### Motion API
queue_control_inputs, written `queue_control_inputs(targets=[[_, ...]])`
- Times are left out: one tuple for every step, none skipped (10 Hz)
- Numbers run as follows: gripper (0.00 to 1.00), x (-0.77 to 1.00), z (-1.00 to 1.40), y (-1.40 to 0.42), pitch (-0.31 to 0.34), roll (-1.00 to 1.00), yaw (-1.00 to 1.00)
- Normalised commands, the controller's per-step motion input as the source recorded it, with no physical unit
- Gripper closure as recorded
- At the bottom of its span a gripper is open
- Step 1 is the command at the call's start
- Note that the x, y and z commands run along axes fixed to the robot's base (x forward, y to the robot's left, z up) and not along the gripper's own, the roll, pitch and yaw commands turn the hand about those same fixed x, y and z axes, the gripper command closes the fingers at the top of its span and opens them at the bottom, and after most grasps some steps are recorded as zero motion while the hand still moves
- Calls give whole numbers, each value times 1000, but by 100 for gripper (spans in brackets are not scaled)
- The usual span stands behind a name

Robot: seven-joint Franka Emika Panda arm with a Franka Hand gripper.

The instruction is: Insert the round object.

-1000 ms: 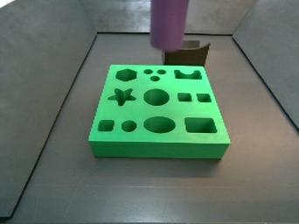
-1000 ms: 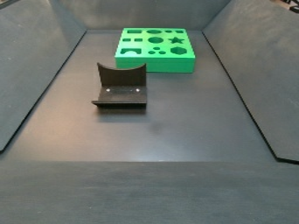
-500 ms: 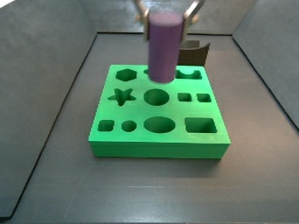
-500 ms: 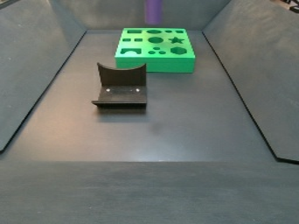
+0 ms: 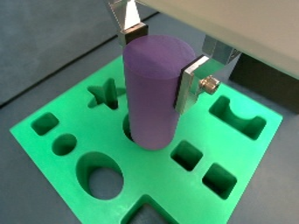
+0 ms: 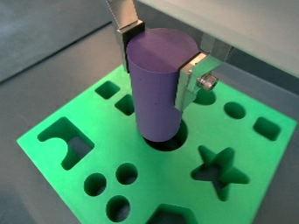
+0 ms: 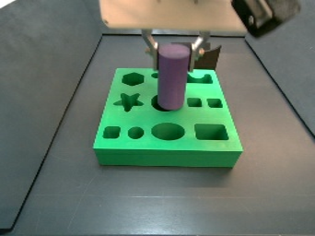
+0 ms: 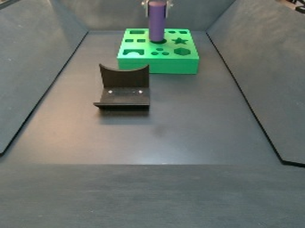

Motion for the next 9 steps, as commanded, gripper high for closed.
queue_control_inputs(targets=[[100, -174, -366, 0, 0, 0, -83], [100, -263, -294, 0, 0, 0, -134], [100, -406, -257, 0, 0, 0, -151], [100, -423, -306, 0, -14, 0, -151], [100, -423, -343, 0, -17, 31, -154], [100, 0, -566, -17, 0, 111, -43], [100, 311, -897, -94, 3, 184, 0], [100, 326, -983, -134, 0, 94, 0], [100, 106, -660, 0, -70, -100, -34]])
